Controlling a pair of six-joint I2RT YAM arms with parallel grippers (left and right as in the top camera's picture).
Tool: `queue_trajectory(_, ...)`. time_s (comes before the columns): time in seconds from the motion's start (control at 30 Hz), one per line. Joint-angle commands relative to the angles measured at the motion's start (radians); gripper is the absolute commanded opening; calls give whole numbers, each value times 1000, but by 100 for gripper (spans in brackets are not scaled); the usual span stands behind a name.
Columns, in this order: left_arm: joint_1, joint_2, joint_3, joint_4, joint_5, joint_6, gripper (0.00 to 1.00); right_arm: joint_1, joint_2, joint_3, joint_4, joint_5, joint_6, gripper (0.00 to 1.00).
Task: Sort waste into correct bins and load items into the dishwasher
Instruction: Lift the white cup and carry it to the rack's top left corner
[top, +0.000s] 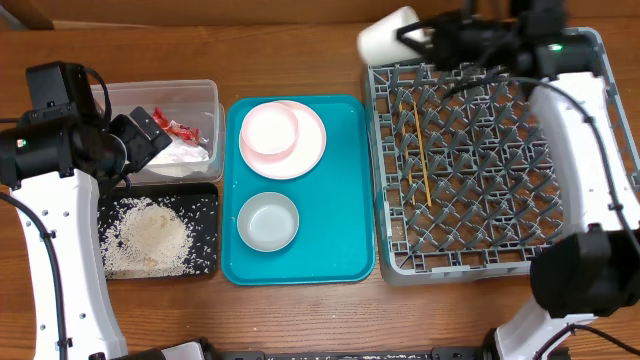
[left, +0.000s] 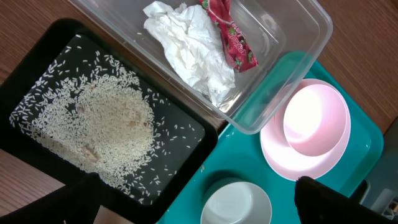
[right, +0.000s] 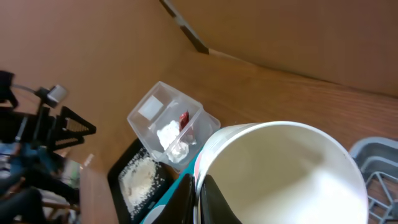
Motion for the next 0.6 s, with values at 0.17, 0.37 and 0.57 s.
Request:
queue_trajectory(0.17, 2, 5, -3, 2, 3, -3, 100, -78, 149, -1, 93, -246, 108, 4)
queue_trajectory(0.37, 2, 5, -3, 2, 3, -3, 100, -84, 289, -1, 309, -249, 391, 4)
queue_trajectory(0.57, 2, 5, -3, 2, 3, -3, 100, -93, 375, -1, 404, -248, 493, 4)
